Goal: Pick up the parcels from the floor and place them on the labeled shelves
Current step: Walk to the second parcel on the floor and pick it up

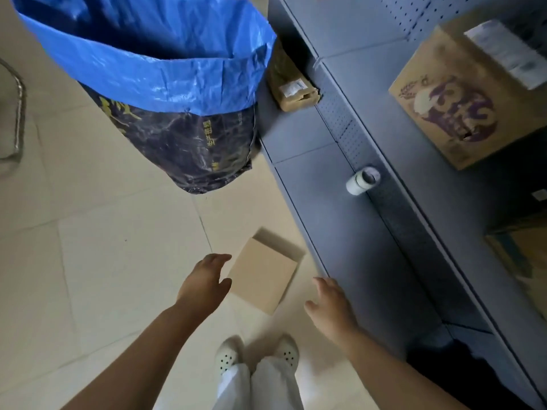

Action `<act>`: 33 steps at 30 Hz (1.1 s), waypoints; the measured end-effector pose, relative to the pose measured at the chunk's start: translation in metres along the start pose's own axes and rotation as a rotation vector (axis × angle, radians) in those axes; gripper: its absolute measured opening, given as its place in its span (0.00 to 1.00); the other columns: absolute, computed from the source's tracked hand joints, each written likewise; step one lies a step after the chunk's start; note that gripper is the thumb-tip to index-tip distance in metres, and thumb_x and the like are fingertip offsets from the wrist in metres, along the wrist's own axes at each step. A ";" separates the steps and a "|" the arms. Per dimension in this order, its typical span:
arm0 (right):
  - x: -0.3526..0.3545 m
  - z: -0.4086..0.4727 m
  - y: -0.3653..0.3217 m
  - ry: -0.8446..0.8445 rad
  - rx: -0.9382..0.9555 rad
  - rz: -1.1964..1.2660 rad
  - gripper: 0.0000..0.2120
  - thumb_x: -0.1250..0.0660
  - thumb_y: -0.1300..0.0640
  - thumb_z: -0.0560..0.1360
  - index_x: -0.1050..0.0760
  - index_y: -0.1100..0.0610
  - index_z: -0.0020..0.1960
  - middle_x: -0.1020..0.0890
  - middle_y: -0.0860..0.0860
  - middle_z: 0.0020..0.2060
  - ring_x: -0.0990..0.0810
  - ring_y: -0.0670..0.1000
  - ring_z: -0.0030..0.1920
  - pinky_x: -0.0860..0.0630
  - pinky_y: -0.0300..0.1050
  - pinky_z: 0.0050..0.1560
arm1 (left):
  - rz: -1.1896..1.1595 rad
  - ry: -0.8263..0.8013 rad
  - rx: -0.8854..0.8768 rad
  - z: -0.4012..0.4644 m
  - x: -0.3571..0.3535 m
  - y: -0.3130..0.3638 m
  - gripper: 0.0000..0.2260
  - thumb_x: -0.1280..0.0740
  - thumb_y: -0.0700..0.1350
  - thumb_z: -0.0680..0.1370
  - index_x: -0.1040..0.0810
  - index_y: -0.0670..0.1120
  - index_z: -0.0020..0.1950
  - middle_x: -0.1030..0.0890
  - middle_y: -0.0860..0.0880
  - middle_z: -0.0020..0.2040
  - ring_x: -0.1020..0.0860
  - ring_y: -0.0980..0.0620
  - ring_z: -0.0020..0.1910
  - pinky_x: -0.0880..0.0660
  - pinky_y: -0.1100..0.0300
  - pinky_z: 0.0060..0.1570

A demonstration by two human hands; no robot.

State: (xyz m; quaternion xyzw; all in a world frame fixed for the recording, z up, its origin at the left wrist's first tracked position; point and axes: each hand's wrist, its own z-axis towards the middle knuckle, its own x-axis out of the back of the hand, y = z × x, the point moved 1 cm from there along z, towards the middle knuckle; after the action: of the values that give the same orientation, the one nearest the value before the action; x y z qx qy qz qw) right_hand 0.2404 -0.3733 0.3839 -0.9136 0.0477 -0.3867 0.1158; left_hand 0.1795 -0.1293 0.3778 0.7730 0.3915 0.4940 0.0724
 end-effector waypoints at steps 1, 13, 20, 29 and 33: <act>-0.013 0.016 0.005 -0.011 -0.005 -0.003 0.26 0.39 0.53 0.75 0.38 0.56 0.72 0.33 0.55 0.69 0.33 0.56 0.68 0.34 0.47 0.66 | -0.003 -0.006 0.015 0.013 -0.016 -0.010 0.22 0.36 0.43 0.75 0.32 0.49 0.69 0.29 0.50 0.67 0.29 0.51 0.64 0.29 0.56 0.57; -0.187 0.198 0.066 -0.107 -0.010 -0.048 0.27 0.39 0.54 0.76 0.40 0.53 0.73 0.33 0.53 0.69 0.33 0.55 0.68 0.33 0.47 0.65 | 0.083 -0.170 0.120 0.161 -0.209 -0.137 0.24 0.38 0.43 0.75 0.36 0.50 0.71 0.30 0.46 0.68 0.31 0.46 0.66 0.30 0.52 0.59; -0.267 0.268 0.092 -0.130 -0.119 0.054 0.31 0.40 0.57 0.76 0.47 0.54 0.75 0.34 0.54 0.70 0.30 0.55 0.67 0.30 0.47 0.62 | 0.112 -0.206 0.159 0.229 -0.279 -0.185 0.26 0.38 0.42 0.74 0.38 0.48 0.72 0.29 0.45 0.67 0.31 0.45 0.65 0.30 0.51 0.59; -0.323 0.333 0.103 -0.182 -0.321 0.453 0.41 0.35 0.56 0.74 0.58 0.62 0.75 0.36 0.61 0.71 0.31 0.61 0.68 0.32 0.49 0.66 | -0.025 -0.266 0.204 0.277 -0.320 -0.202 0.27 0.33 0.41 0.71 0.38 0.42 0.67 0.26 0.43 0.62 0.26 0.42 0.56 0.28 0.50 0.53; -0.339 0.346 0.107 -0.159 -0.369 0.663 0.43 0.32 0.51 0.65 0.49 0.63 0.72 0.32 0.62 0.68 0.29 0.60 0.65 0.31 0.53 0.66 | -0.071 -0.243 0.227 0.275 -0.322 -0.208 0.23 0.34 0.39 0.69 0.35 0.42 0.63 0.24 0.45 0.56 0.24 0.42 0.50 0.26 0.48 0.50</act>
State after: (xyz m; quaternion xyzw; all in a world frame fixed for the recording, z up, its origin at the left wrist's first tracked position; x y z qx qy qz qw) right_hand 0.2526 -0.3567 -0.1121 -0.8812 0.4003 -0.2410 0.0715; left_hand 0.2276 -0.1299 -0.0918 0.8159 0.4602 0.3466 0.0491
